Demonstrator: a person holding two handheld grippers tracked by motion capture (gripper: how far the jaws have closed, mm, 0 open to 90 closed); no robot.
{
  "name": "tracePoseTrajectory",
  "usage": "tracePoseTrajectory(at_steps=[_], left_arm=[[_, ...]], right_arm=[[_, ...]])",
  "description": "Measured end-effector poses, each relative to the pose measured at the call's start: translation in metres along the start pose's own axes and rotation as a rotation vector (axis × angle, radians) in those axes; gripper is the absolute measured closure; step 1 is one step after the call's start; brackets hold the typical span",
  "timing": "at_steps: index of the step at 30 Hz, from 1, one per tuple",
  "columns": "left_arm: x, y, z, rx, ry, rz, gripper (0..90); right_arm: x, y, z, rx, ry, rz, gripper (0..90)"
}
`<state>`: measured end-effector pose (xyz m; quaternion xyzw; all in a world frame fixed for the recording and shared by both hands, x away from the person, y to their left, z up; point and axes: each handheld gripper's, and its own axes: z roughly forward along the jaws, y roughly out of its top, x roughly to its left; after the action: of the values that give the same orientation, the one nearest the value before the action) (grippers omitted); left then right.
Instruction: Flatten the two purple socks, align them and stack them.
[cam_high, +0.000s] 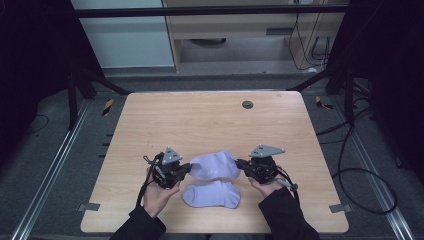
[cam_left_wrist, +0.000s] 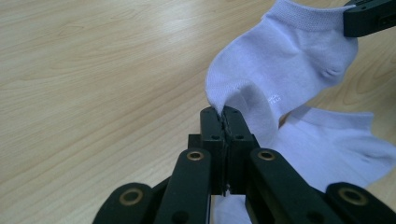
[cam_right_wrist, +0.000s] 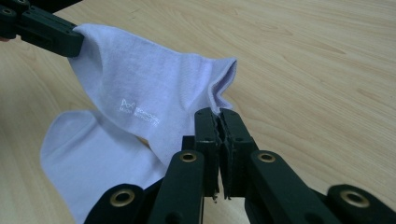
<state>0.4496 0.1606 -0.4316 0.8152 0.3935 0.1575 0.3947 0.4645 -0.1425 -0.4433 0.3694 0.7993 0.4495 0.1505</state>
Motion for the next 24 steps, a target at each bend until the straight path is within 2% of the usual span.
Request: tracePoseTrajectory(at_steps=[6,13,21,24], left_arm=[[-0.007,-0.013,-0.008,0.024,-0.013,0.014,88.5],[-0.012,-0.025,-0.017,0.034,-0.028,0.012,88.5],[-0.015,-0.038,-0.017,0.065,-0.045,0.009,88.4],[-0.016,-0.041,-0.017,0.077,-0.043,0.02,88.4]], right_arm=[[0.01,-0.006,-0.01,0.014,0.012,-0.003,87.3],[0.018,-0.011,-0.015,0.039,0.025,-0.009,87.3],[0.025,-0.019,-0.02,0.075,0.043,-0.002,87.3],[0.028,-0.021,-0.022,0.08,0.05,0.003,87.2]])
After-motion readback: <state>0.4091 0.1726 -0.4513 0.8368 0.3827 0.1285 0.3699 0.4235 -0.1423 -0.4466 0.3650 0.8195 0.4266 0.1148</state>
